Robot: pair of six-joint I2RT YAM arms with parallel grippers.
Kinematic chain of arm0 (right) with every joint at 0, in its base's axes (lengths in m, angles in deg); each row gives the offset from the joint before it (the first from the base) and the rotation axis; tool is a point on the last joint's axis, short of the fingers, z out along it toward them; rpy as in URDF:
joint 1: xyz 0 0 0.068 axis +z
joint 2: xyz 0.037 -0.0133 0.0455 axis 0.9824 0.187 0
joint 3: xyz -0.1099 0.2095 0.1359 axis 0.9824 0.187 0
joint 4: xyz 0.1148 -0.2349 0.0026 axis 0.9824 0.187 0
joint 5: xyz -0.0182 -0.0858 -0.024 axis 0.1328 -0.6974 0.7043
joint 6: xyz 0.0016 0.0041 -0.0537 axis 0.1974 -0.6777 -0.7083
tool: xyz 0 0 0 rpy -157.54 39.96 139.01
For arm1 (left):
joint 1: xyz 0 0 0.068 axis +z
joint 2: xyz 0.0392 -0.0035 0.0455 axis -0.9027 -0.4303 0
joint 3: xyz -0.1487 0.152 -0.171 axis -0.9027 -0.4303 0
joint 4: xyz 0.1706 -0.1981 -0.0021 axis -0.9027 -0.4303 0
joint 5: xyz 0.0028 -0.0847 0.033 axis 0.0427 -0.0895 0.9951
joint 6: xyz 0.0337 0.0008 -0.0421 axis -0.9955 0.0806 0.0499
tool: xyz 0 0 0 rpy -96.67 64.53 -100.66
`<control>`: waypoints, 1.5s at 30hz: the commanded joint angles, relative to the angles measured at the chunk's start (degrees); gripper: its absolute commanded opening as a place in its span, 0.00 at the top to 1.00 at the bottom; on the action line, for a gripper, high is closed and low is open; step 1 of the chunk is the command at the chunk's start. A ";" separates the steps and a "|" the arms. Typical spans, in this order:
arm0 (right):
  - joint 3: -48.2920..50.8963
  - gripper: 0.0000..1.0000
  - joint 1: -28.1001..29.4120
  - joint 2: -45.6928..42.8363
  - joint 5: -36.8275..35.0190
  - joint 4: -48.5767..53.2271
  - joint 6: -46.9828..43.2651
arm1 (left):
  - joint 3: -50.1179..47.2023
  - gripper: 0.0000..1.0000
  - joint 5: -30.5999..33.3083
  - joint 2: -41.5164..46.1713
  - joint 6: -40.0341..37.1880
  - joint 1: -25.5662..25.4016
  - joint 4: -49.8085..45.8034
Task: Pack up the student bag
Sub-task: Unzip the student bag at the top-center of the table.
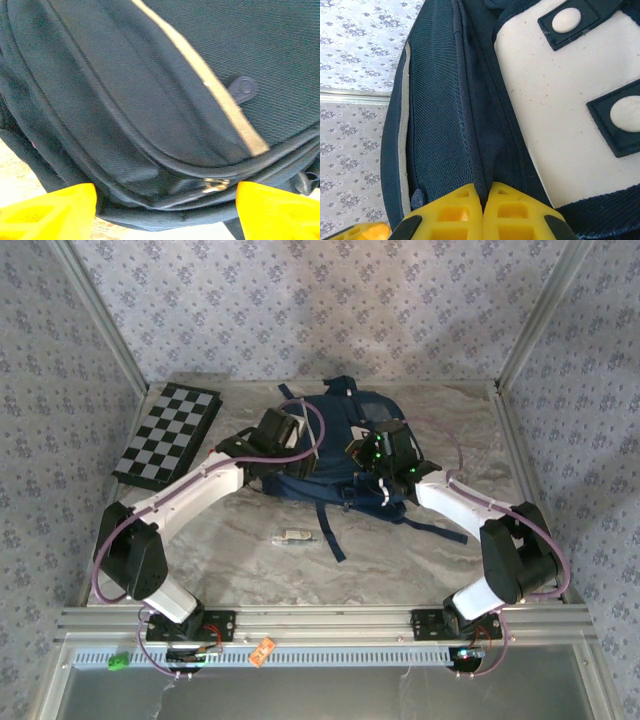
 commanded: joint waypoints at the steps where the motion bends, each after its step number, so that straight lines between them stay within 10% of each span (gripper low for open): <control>1: -3.46 1.00 -0.83 -1.76 -2.47 -1.27 -2.09 | -0.62 0.28 -7.57 0.48 -6.94 0.48 0.99; 15: -3.75 1.00 -0.85 -1.23 -2.68 -1.12 -2.07 | 0.74 0.55 -8.12 -4.95 -12.32 0.56 2.79; 27: -3.36 1.00 -1.58 -1.36 -2.47 -0.11 -2.92 | -1.57 1.00 -2.78 -3.89 -13.28 0.74 6.57; 39: -2.17 1.00 -5.39 -3.72 0.22 2.04 -3.92 | -3.86 1.00 -5.29 -2.06 -11.38 2.94 7.49; 45: -8.98 1.00 -11.16 1.93 9.31 6.48 -9.80 | 1.56 1.00 0.37 -5.82 -5.98 -7.37 3.45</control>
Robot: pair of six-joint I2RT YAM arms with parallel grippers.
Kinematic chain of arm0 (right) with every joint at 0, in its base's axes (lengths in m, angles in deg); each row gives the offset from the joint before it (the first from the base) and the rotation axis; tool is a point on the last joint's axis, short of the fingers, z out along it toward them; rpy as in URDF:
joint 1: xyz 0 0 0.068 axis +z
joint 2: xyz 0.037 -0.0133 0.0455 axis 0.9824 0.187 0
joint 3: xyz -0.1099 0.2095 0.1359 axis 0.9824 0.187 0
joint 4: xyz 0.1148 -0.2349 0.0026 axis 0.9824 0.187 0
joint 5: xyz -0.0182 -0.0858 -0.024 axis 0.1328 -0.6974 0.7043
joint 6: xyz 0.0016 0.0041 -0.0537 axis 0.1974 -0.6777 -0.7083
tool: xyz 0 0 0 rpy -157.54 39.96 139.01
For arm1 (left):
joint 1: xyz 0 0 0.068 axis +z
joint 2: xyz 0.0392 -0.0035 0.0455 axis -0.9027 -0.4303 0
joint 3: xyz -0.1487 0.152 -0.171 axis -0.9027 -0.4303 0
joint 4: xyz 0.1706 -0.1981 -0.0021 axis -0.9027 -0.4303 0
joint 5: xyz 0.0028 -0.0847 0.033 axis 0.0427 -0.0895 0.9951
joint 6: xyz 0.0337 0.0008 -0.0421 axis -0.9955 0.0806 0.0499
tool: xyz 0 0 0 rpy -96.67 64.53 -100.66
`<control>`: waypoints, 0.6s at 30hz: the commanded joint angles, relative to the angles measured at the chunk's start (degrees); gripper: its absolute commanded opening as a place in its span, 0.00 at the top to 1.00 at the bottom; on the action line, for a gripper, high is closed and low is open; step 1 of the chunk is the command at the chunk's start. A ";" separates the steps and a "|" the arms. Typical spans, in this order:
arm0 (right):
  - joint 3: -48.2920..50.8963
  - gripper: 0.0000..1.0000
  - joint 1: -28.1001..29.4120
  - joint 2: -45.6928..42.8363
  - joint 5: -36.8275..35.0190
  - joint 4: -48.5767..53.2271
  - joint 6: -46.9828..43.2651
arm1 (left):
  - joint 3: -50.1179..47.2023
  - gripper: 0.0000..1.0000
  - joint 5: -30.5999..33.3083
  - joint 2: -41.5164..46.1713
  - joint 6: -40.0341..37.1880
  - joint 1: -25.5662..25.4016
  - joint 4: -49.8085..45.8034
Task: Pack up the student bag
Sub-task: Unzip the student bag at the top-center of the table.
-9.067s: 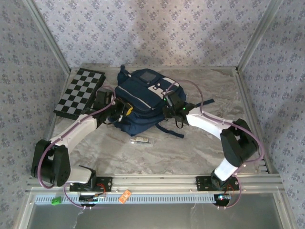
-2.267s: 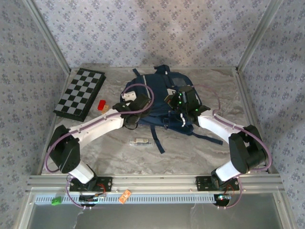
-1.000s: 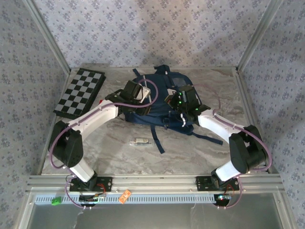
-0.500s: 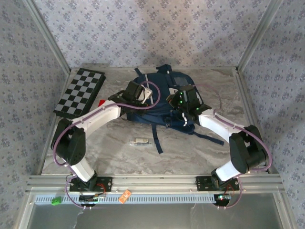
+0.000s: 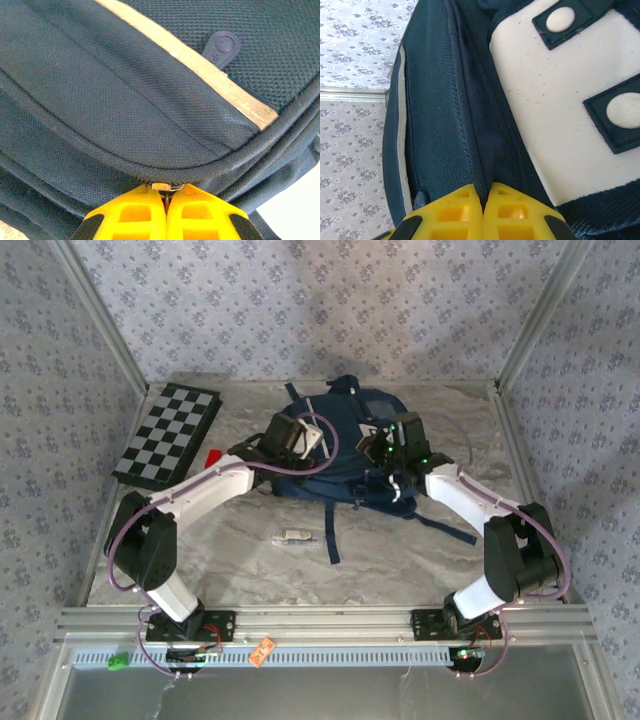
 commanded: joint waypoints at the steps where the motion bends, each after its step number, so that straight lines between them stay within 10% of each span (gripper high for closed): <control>1: -6.56 1.00 -5.31 2.75 3.10 0.45 -5.33 | 4.53 1.00 3.62 -2.26 6.16 -5.83 -3.88; 8: -15.55 0.63 -11.92 8.13 16.67 9.70 -9.91 | 15.36 1.00 4.54 -12.21 18.26 -12.54 -4.80; 13: 0.84 0.40 -10.85 -6.50 13.65 5.96 -0.39 | 19.26 1.00 0.39 -15.23 20.71 -13.19 -4.05; 18: 10.09 0.40 -10.30 -11.10 11.87 3.70 5.71 | 19.17 1.00 -0.10 -15.43 21.08 -14.02 -3.33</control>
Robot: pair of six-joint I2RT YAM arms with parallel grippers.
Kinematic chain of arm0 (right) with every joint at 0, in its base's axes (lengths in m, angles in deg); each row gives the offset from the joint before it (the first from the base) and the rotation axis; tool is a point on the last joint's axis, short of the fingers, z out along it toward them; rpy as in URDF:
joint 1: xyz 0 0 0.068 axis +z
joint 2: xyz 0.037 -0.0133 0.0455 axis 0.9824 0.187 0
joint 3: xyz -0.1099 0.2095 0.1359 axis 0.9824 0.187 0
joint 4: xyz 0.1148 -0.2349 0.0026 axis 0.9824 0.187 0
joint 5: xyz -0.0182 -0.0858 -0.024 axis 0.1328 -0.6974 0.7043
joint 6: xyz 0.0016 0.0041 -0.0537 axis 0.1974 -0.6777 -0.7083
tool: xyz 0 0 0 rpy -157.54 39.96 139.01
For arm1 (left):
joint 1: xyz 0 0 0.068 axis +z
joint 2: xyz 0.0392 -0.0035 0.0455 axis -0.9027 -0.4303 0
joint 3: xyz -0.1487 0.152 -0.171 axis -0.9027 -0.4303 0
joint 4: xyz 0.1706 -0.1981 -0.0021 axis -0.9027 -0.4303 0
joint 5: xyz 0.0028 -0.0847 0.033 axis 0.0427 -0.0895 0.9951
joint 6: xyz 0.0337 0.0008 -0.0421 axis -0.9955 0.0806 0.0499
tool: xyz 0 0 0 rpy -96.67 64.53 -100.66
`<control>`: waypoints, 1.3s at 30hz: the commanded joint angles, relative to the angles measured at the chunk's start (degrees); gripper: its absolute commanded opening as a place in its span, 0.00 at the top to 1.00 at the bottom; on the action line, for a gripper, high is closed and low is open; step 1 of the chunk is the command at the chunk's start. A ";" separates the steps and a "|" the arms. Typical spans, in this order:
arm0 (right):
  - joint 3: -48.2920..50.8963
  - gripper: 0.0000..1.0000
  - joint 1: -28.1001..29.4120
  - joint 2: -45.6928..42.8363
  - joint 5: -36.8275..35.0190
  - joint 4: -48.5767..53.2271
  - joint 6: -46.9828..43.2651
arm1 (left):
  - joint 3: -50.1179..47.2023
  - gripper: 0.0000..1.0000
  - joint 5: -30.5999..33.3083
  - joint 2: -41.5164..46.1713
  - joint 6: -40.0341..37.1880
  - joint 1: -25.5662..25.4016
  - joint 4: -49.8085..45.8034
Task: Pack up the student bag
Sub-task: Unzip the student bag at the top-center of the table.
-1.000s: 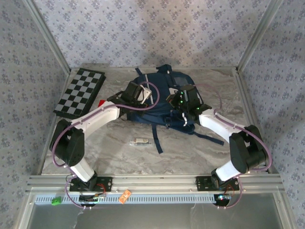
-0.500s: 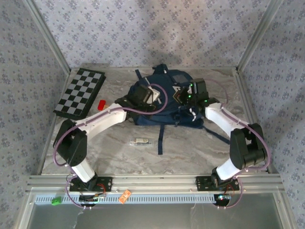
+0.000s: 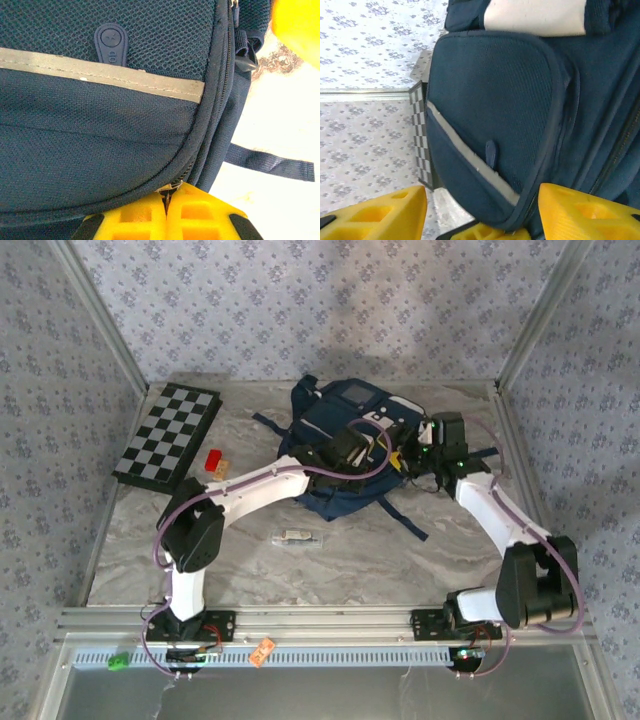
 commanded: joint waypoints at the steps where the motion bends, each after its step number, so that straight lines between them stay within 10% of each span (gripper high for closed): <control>1: 6.58 0.41 0.20 -0.81 -1.71 -4.08 7.54 | 1.81 1.00 -2.78 -0.35 1.26 -0.82 0.22; 9: 7.76 0.51 3.79 4.30 -2.30 -14.16 12.24 | 0.10 1.00 -3.29 0.98 0.61 -0.90 0.51; 24: 6.72 0.45 4.70 -3.69 -6.97 -3.78 8.91 | -0.38 1.00 -2.85 1.37 -1.15 -0.82 -0.59; 39: 3.09 0.79 7.46 7.21 -5.68 -11.65 10.21 | 0.73 1.00 -6.40 2.25 -5.90 -0.45 -2.66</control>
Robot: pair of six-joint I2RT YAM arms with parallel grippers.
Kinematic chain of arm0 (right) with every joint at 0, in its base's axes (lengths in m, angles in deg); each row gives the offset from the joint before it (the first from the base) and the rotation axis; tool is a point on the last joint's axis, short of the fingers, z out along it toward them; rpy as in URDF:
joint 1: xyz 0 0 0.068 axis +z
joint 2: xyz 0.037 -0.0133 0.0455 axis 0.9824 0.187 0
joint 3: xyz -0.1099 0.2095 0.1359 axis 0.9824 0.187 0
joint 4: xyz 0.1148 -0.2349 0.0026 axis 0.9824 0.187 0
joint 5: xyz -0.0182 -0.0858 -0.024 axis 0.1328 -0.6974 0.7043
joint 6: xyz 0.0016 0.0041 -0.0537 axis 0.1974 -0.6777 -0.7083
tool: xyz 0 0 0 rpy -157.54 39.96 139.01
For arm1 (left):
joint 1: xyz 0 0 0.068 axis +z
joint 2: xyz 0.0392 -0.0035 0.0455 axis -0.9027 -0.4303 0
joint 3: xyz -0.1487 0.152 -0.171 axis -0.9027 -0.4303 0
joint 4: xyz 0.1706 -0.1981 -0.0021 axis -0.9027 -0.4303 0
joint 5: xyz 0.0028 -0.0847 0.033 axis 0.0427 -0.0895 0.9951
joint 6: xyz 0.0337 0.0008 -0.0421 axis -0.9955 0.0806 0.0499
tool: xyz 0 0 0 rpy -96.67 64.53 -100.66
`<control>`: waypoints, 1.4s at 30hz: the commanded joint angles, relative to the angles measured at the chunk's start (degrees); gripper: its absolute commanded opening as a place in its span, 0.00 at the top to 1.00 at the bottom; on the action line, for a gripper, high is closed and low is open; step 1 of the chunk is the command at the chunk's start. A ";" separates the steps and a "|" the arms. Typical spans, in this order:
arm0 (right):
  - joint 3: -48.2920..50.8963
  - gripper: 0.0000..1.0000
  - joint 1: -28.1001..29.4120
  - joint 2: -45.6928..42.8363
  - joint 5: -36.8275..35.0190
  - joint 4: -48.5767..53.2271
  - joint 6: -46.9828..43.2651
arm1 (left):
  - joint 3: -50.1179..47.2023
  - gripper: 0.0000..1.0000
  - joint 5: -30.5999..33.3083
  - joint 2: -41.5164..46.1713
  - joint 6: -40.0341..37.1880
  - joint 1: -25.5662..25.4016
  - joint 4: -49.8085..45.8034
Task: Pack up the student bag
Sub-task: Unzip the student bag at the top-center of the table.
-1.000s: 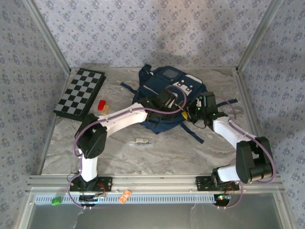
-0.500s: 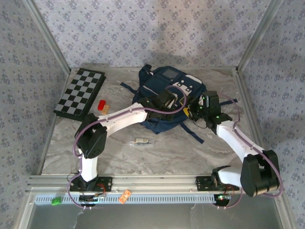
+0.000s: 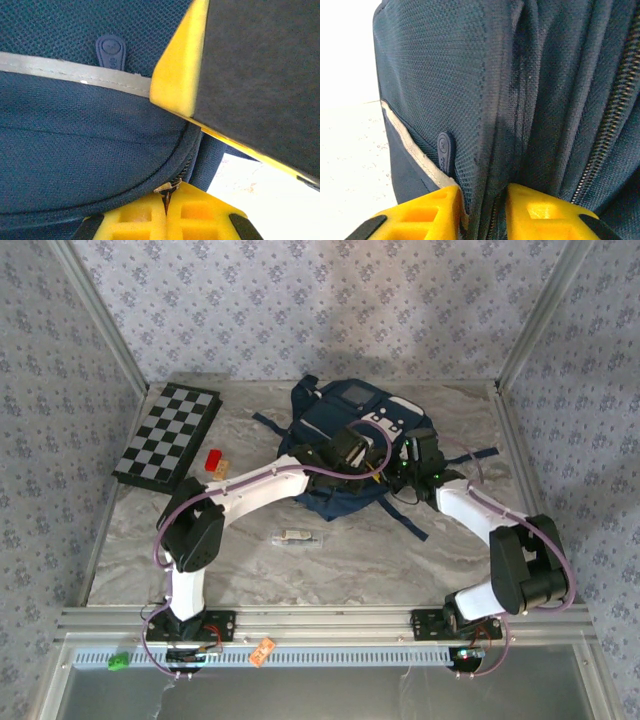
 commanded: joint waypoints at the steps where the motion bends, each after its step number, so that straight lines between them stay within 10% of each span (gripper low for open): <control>1: -2.72 0.84 -0.43 1.06 0.74 -0.89 -2.13 | 0.88 1.00 -5.21 2.69 -4.02 -0.54 -2.25; 5: -3.14 1.00 -1.59 -0.10 1.00 2.83 -5.89 | -0.37 1.00 -3.73 4.82 -9.06 0.70 -5.26; 22: -3.65 1.00 -9.90 -3.30 10.95 13.28 -18.53 | -9.73 1.00 -1.58 10.67 -21.80 16.52 -4.85; 29: -19.90 1.00 -14.68 8.06 18.47 22.70 -30.04 | -9.40 1.00 -7.34 9.72 -16.31 7.34 -1.80; 35: -28.23 0.56 -15.23 11.57 16.99 28.27 -31.77 | 0.55 1.00 -8.27 2.53 -9.65 0.94 -0.34; 42: -9.21 0.44 -13.44 -0.12 17.04 15.67 -18.46 | 4.06 1.00 -6.80 0.18 -8.82 0.96 0.10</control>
